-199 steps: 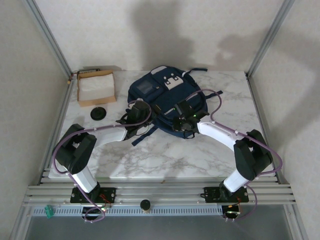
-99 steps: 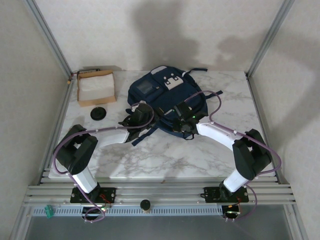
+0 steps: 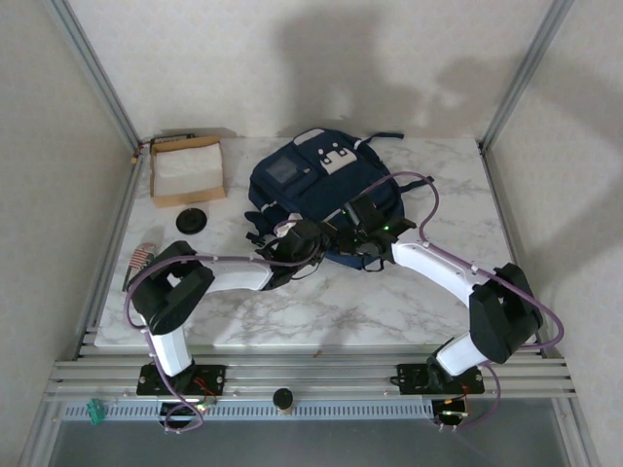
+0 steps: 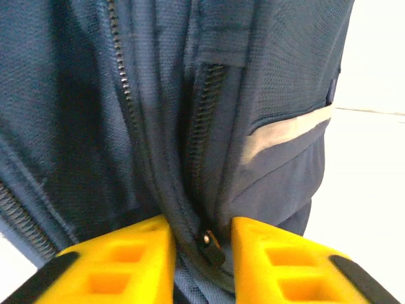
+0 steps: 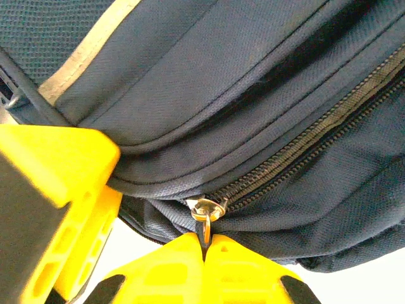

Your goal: Pack the student bag

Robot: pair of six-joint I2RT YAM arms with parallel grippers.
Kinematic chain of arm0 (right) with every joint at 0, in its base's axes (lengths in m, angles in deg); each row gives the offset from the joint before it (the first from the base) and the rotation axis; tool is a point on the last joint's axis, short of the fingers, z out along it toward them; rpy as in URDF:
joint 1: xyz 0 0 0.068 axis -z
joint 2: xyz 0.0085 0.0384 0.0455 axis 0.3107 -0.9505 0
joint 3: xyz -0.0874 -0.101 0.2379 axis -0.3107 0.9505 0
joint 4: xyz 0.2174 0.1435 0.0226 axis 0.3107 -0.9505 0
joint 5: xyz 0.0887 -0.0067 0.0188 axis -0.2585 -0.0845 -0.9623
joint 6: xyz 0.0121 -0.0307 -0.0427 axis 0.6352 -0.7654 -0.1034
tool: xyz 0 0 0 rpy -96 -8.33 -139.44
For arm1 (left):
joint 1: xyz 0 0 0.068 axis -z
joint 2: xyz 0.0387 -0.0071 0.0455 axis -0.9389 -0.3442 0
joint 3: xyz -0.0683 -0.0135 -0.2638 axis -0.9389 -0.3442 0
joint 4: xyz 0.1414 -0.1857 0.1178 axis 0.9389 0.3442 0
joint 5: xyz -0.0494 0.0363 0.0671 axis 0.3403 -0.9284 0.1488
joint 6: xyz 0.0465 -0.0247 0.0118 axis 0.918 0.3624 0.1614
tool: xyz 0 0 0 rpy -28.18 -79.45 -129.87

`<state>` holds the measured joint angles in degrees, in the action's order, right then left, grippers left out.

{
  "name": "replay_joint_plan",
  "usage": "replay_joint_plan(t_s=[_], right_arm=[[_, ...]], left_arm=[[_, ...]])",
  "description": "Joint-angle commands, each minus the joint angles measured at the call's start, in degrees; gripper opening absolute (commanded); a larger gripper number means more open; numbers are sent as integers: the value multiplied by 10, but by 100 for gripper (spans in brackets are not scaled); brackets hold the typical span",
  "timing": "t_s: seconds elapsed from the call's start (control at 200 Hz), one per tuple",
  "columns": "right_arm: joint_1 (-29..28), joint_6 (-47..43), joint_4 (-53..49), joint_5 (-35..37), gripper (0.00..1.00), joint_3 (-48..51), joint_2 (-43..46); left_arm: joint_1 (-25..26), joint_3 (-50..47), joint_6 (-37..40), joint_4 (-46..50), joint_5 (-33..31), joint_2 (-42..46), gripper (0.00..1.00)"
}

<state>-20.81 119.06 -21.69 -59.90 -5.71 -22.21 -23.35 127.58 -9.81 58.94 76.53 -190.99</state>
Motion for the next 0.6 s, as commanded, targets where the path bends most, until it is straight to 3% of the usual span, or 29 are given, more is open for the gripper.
replay_joint_plan(t_s=[0.0,0.105,0.325,0.501,0.596], right_arm=[[0,-16,-32,9,0,-6,18],[17,-24,-58,21,0,-1,36],[79,-60,-88,16,0,12,68],[110,-108,-90,-1,0,-1,65],[103,-149,-61,-72,0,-3,58]], left_arm=[[0,31,-28,51,-80,-2,17],[-6,9,-14,65,-132,31,0],[-29,-34,48,159,-189,119,0],[-89,-76,145,192,-128,183,0],[-138,-79,239,221,-101,206,0]])
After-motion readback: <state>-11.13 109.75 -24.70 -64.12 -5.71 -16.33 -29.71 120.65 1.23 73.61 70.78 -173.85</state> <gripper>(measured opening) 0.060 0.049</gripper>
